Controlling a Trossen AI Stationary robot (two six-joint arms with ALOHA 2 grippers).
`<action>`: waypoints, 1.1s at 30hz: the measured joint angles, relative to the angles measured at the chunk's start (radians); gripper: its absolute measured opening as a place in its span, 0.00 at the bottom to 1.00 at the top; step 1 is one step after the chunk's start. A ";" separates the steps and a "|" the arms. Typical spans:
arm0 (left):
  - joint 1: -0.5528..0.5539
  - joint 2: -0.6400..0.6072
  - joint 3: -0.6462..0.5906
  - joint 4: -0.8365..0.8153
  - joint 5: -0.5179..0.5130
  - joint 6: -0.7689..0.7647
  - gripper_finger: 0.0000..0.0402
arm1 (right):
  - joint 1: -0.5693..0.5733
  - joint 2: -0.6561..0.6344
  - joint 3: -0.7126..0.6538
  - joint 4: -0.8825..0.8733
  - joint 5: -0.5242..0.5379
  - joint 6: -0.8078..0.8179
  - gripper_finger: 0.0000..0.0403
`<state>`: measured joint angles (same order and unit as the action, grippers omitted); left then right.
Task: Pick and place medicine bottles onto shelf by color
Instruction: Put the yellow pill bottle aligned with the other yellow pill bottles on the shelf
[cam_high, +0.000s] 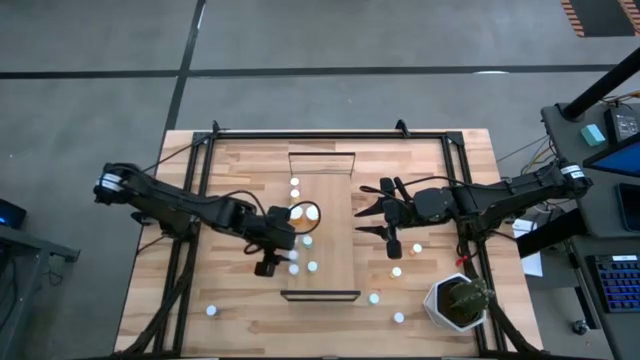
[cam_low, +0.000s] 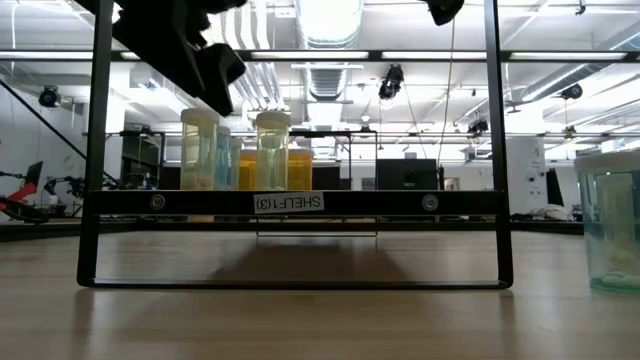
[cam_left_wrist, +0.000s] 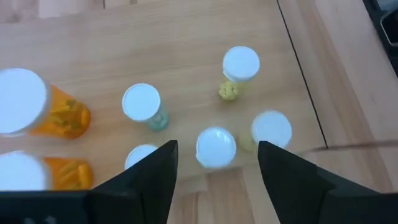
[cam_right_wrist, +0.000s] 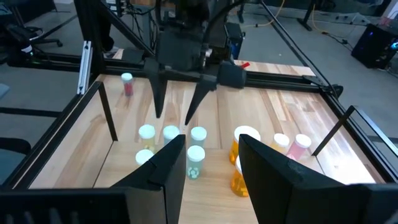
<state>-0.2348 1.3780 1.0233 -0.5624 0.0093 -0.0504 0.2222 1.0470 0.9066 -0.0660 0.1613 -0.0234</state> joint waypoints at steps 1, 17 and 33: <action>0.000 -0.015 0.000 -0.013 0.000 0.010 0.51 | 0.000 0.000 0.000 0.000 0.001 0.000 0.34; 0.000 -0.399 -0.260 0.166 -0.076 0.300 0.51 | 0.000 0.004 0.009 0.087 0.166 0.105 0.34; -0.001 -0.711 -0.466 0.221 -0.105 0.428 0.51 | 0.000 0.250 0.449 -0.225 0.204 0.215 0.34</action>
<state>-0.2356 0.6671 0.5574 -0.3416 -0.0956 0.3776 0.2218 1.2970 1.3556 -0.2908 0.3656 0.1917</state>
